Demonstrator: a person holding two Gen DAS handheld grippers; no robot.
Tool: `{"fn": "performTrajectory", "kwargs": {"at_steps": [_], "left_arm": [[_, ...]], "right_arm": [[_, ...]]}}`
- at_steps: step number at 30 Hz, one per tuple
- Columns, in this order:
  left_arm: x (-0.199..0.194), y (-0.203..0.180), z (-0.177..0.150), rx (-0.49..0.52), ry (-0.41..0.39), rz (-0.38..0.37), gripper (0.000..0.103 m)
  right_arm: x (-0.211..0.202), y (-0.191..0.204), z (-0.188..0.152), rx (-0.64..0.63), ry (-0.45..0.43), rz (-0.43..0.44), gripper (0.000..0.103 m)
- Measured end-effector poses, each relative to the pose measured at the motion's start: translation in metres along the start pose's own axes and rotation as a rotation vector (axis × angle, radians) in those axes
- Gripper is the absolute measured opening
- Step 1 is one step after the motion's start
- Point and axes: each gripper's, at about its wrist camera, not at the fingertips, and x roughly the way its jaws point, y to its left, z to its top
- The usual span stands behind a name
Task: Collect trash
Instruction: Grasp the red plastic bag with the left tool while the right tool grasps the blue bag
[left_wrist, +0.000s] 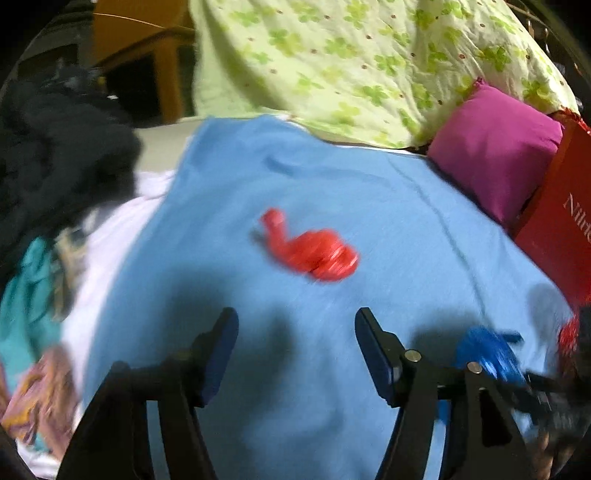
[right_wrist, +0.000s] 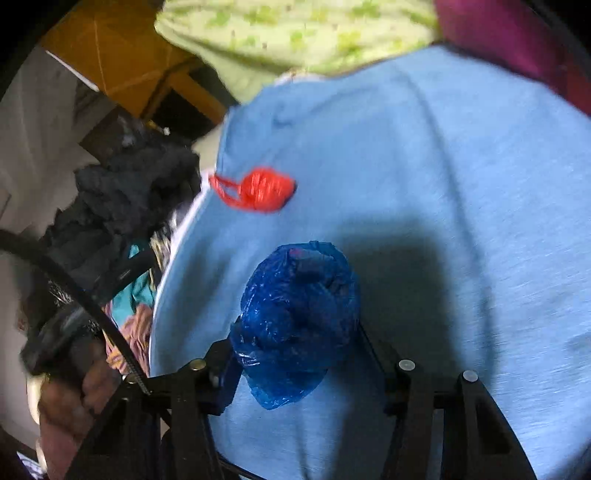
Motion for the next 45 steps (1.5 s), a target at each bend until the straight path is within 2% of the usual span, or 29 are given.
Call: {"fn": "performTrajectory", "kwargs": {"at_steps": [3,5,8,10,14,15,17,18,20,22,27,29,35,45], "left_arm": [[0.03,-0.021,0.028,0.015,0.015,-0.035,0.072],[0.056,-0.034,0.045,0.038,0.039,-0.021,0.074],[0.093,-0.04,0.06,0.054,0.12,-0.028,0.074],[0.12,-0.038,0.062,0.044,0.201,-0.008,0.074],[0.144,-0.033,0.051,0.036,0.275,0.013,0.074],[0.146,-0.031,0.046,0.026,0.274,0.028,0.073],[0.146,-0.029,0.038,-0.004,0.271,-0.003,0.052],[0.143,-0.03,0.035,-0.008,0.262,0.001,0.05],[0.134,-0.032,0.03,-0.006,0.239,0.031,0.043],[0.12,-0.037,0.025,-0.016,0.216,0.029,0.042],[0.053,-0.065,0.011,0.054,0.107,0.075,0.041],[0.022,-0.078,0.003,0.085,0.056,0.095,0.041],[-0.052,-0.11,-0.008,0.147,-0.057,0.156,0.042],[-0.144,-0.153,-0.043,0.182,-0.191,0.142,0.042]], "right_arm": [[-0.02,-0.014,0.001,0.013,-0.052,0.021,0.059],[-0.027,-0.024,0.003,0.042,-0.065,0.031,0.059],[-0.027,-0.031,0.005,0.075,-0.064,0.048,0.059],[-0.025,-0.033,0.006,0.078,-0.056,0.057,0.059],[-0.023,-0.032,0.006,0.061,-0.057,0.05,0.059],[-0.023,-0.03,0.006,0.052,-0.062,0.046,0.059],[-0.026,-0.027,0.005,0.031,-0.08,0.032,0.059],[-0.029,-0.024,0.004,0.014,-0.098,0.021,0.059],[-0.035,-0.02,0.002,-0.012,-0.128,0.005,0.059],[-0.045,-0.012,-0.001,-0.057,-0.186,-0.014,0.059],[-0.066,0.015,-0.01,-0.186,-0.293,-0.044,0.059],[-0.075,0.024,-0.018,-0.215,-0.31,-0.051,0.059],[-0.109,0.032,-0.04,-0.228,-0.329,-0.07,0.059],[-0.191,0.06,-0.054,-0.259,-0.44,-0.097,0.059]]}}
